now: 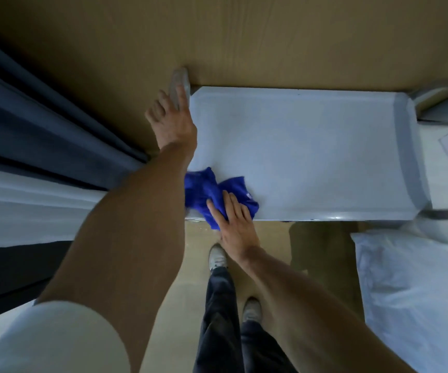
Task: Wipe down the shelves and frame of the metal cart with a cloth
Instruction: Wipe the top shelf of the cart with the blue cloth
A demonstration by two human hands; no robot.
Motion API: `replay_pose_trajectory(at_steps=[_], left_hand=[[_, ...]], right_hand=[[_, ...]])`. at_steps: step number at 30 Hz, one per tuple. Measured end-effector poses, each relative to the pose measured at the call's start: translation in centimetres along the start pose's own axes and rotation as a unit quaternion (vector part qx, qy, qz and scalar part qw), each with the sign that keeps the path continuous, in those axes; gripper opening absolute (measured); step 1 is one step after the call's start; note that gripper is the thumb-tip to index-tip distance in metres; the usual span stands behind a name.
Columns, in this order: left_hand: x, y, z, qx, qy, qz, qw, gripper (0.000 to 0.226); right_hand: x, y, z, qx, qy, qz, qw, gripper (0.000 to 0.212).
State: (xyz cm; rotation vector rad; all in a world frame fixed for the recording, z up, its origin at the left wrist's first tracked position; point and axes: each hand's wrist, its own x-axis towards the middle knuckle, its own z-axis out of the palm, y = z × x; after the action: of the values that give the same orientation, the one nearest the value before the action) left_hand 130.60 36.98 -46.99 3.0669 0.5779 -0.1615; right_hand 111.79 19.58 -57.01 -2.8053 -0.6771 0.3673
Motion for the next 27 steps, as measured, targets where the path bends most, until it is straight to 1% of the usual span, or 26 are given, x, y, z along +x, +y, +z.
replay_pose_trajectory(at_steps=[1, 3, 4, 6, 9, 11, 13, 14, 16, 17, 19, 21, 24, 27], left_hand=[[-0.7, 0.0, 0.1, -0.009, 0.009, -0.015, 1.0, 0.076], [-2.7, -0.1, 0.5, -0.067, 0.017, -0.048, 0.996, 0.065], [-4.1, -0.4, 0.9, -0.098, 0.02, -0.059, 0.993, 0.062], [-7.3, -0.9, 1.4, -0.151, 0.022, -0.069, 0.986, 0.06], [-11.1, -0.6, 1.9, -0.207, 0.026, -0.066, 0.976, 0.06], [-11.8, -0.1, 1.9, -0.207, 0.05, -0.056, 0.975, 0.06], [-11.6, -0.1, 2.0, -0.203, 0.067, -0.048, 0.976, 0.06], [-11.4, -0.1, 2.2, -0.203, 0.073, -0.043, 0.976, 0.06], [-11.2, -0.2, 2.7, -0.199, 0.089, -0.033, 0.975, 0.059], [-11.1, -0.2, 2.8, -0.199, 0.095, -0.031, 0.975, 0.058], [-11.1, -0.4, 2.9, -0.191, 0.101, -0.036, 0.976, 0.058], [-11.2, -0.6, 3.1, -0.174, 0.106, -0.038, 0.978, 0.059], [-11.4, -0.5, 3.4, -0.151, 0.106, -0.042, 0.982, 0.063], [-11.6, -0.5, 4.0, -0.11, 0.108, -0.041, 0.987, 0.066]], right_hand=[[-1.2, 2.3, -0.2, -0.009, 0.005, 0.025, 1.0, 0.088], [-3.8, 6.7, -0.7, -0.026, 0.024, 0.095, 0.995, 0.087], [-5.0, 8.5, -1.0, -0.027, 0.031, 0.128, 0.991, 0.087], [-6.5, 10.6, -1.3, -0.019, 0.045, 0.167, 0.985, 0.086], [-6.5, 10.5, -0.7, -0.017, 0.076, 0.197, 0.977, 0.089], [-5.6, 8.8, 0.2, -0.04, 0.088, 0.201, 0.975, 0.091], [-3.9, 5.6, 1.3, -0.067, 0.079, 0.159, 0.982, 0.086], [-2.8, 3.5, 1.8, -0.066, 0.075, 0.125, 0.987, 0.081], [-0.3, -1.0, 2.5, -0.034, 0.091, 0.053, 0.994, 0.069], [0.8, -3.1, 2.7, -0.012, 0.089, 0.033, 0.995, 0.062], [2.0, -5.7, 2.3, 0.027, 0.071, 0.031, 0.997, 0.054], [1.7, -5.3, 2.2, 0.027, 0.076, 0.011, 0.997, 0.054], [1.2, -2.4, 2.1, -0.023, 0.107, -0.067, 0.992, 0.056], [1.5, -1.8, 2.1, -0.044, 0.108, -0.087, 0.989, 0.055]])
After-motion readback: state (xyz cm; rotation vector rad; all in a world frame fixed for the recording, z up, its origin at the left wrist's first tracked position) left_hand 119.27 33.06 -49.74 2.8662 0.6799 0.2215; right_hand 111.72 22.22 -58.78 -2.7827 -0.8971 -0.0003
